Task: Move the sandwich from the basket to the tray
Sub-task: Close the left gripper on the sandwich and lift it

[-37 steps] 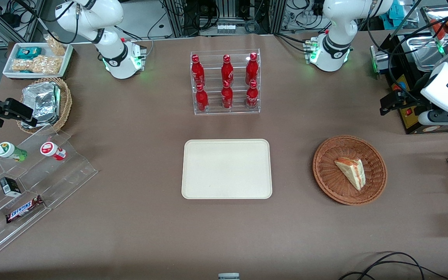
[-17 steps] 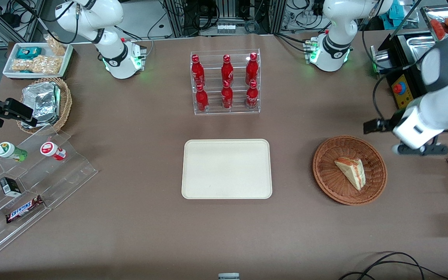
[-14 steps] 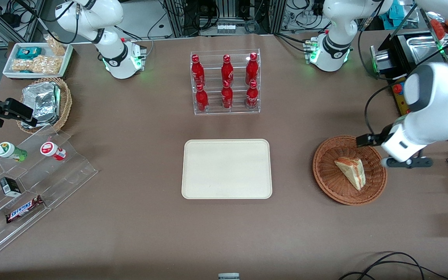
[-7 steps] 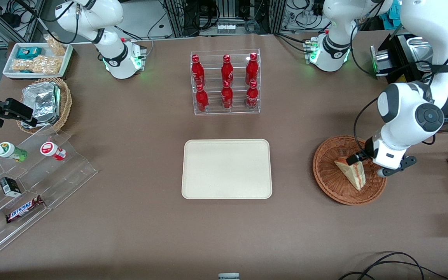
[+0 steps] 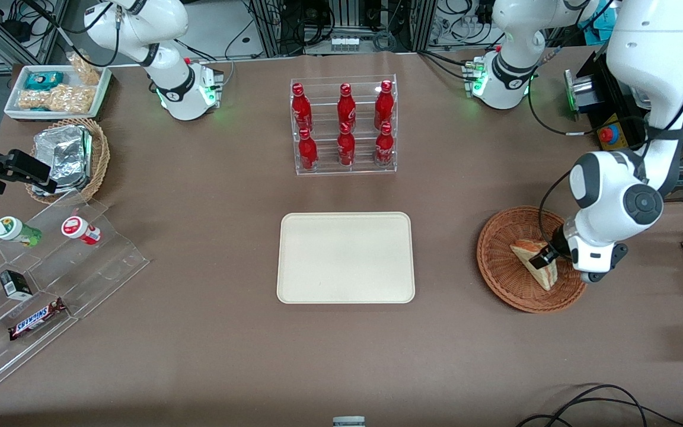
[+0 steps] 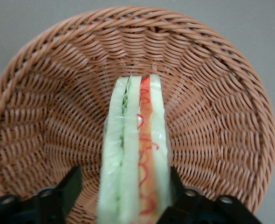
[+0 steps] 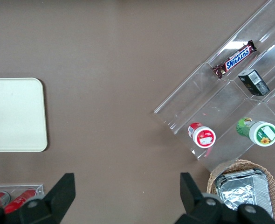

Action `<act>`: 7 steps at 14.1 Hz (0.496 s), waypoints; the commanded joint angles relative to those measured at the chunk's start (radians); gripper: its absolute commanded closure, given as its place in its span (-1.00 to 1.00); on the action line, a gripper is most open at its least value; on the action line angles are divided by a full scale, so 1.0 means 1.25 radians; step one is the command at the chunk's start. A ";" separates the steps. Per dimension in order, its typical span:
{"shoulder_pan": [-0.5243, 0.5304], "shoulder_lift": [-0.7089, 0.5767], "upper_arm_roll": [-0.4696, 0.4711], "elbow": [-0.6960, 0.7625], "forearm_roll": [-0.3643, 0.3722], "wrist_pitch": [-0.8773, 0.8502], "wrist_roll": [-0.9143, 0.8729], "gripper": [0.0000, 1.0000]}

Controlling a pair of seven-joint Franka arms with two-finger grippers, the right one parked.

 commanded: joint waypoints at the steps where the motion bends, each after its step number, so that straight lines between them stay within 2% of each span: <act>1: 0.002 0.000 -0.005 0.022 0.012 -0.025 -0.052 0.87; 4: -0.002 -0.033 -0.006 0.073 0.012 -0.171 -0.050 0.89; 7: -0.023 -0.046 -0.023 0.199 0.011 -0.415 -0.049 0.89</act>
